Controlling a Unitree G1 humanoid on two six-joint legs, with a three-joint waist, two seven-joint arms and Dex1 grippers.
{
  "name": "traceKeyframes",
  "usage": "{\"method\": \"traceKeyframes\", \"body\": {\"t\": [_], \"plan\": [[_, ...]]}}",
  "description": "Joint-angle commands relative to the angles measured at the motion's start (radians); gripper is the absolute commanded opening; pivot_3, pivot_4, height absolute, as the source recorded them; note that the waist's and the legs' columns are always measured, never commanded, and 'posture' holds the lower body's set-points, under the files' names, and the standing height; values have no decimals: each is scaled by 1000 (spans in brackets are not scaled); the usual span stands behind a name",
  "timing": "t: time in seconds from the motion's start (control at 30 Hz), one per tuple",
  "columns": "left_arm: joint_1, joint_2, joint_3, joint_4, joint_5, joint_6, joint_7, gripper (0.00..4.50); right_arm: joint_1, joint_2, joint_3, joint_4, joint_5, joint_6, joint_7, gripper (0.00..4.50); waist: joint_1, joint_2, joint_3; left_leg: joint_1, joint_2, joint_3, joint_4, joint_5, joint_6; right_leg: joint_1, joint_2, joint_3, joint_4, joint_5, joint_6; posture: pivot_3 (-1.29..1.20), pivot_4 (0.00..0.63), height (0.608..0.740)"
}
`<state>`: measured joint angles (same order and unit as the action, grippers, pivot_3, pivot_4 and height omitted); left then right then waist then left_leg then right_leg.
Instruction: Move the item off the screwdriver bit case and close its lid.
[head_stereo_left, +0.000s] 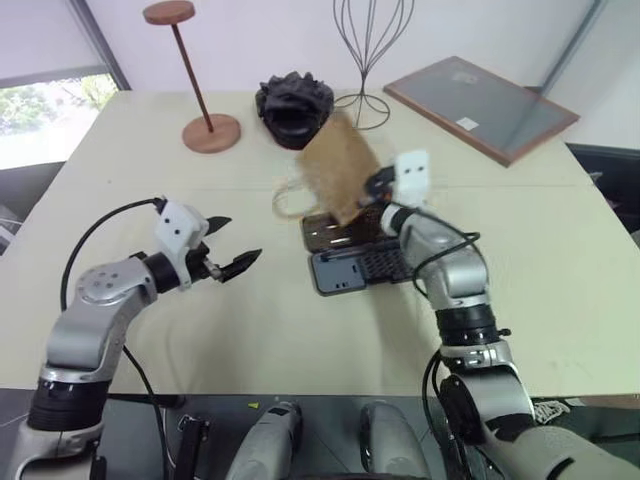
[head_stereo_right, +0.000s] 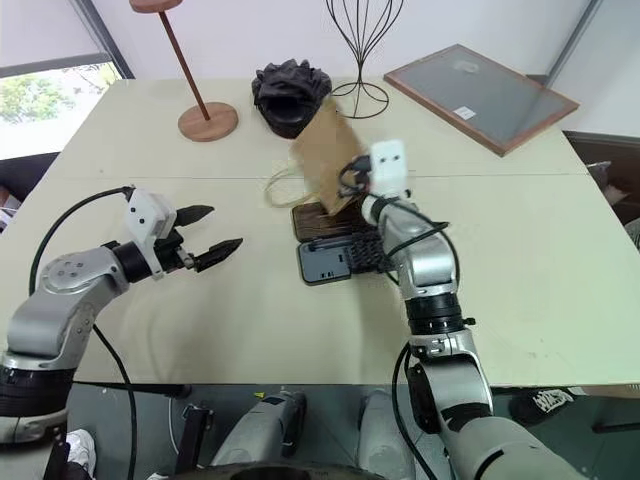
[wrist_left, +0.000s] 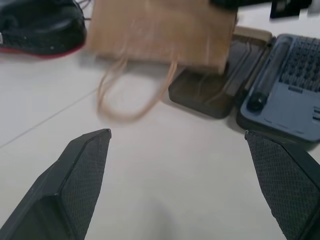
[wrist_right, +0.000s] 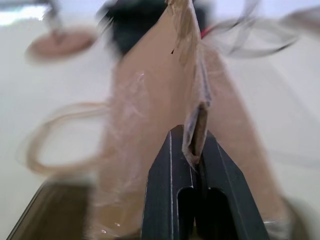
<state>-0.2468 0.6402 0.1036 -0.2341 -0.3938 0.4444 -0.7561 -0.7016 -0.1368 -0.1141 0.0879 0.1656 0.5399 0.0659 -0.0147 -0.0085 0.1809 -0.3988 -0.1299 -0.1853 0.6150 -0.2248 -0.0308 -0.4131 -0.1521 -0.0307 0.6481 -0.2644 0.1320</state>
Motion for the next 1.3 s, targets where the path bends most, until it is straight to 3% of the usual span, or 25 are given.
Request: {"method": "traceKeyframes", "body": {"t": [0.03,0.17,0.33,0.63,0.73,0.97,1.13,1.3], "plan": [[-23,-8,-7,9,15,-31,1,4500,15,-69,-146,-121,-36,-57,-126,28,4,0,0,0,0,0,0,0,0,0,0,0,0,0,0,0,150,740],[-37,-19,-18,26,25,-42,-5,4500,99,-142,-215,-201,-109,-61,-224,28,4,0,0,0,0,1,0,0,0,0,0,0,-1,0,0,0,150,740],[-62,-34,-42,61,35,-60,-19,4500,218,-157,-294,-314,-160,40,-321,28,-10,2,-1,3,3,8,-2,0,1,-1,2,5,1,0,0,0,150,740],[-120,-48,-63,139,61,-103,-35,4500,266,-37,-403,-344,-76,239,-376,28,-4,2,-1,7,5,15,-2,-1,2,0,3,12,2,1,0,0,150,740],[-122,-54,-62,144,67,-110,-30,4500,278,-35,-420,-343,-77,270,-383,840,0,3,-1,7,4,15,-3,-1,2,0,3,14,1,2,1,0,150,740],[-105,-55,-62,122,67,-102,-26,4500,277,-80,-448,-377,-138,229,-454,4341,-2,3,-1,7,5,16,-3,-1,2,-1,3,15,1,2,2,0,150,740],[-108,-59,-61,123,65,-100,-20,4500,262,-172,-451,-421,-235,172,-516,4456,1,3,-1,7,4,17,-3,-1,2,-1,3,16,1,2,2,0,150,740],[-113,-70,-70,125,68,-101,-16,4500,203,-299,-367,-431,-292,71,-459,4456,-4,3,-1,7,5,19,-3,-1,2,-1,3,17,1,2,2,0,150,740]]}}
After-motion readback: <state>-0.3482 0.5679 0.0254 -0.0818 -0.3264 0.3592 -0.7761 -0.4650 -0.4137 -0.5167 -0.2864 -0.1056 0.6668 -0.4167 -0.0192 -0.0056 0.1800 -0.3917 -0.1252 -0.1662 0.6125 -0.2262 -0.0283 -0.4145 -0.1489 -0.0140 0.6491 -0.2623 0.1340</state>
